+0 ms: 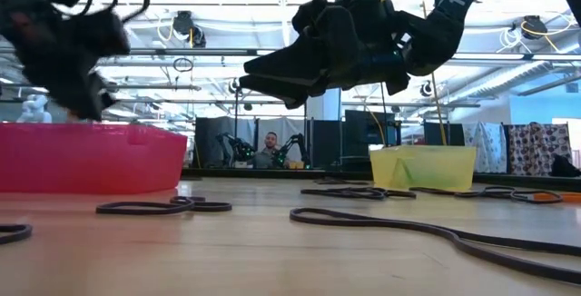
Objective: Sort rubber bands into baskets
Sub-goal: Put the orange rubber band into the pink bin, then put the violet rubber band into the blue bin
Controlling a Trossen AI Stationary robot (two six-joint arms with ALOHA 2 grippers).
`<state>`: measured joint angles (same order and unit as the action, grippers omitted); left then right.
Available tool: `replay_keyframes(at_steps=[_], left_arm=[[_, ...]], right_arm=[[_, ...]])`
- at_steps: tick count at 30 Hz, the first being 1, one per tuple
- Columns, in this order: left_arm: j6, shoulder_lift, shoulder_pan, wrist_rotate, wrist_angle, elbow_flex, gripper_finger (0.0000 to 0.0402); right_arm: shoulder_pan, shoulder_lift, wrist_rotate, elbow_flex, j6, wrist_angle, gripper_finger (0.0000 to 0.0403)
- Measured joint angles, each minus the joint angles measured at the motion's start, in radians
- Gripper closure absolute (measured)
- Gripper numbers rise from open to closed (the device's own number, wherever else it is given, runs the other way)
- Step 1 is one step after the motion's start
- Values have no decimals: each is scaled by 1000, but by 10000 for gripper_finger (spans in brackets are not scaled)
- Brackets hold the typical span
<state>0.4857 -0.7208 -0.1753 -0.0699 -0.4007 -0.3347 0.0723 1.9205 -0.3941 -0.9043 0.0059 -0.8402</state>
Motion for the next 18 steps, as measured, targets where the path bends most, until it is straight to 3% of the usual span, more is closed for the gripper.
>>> replay_keyframes(at_steps=[5,9,14,18], left_arm=[[109,-11,0,-41,-107,0,391],[110,-27,0,18,-102,0,384],[111,-35,1,42,-97,0,339],[111,-35,13,62,-77,-1,295]], right_arm=[[0,0,0,0,-4,-2,192],[0,0,-1,0,-1,-2,192],[1,0,-1,0,8,29,192],[12,-55,28,-8,-3,157,193]])
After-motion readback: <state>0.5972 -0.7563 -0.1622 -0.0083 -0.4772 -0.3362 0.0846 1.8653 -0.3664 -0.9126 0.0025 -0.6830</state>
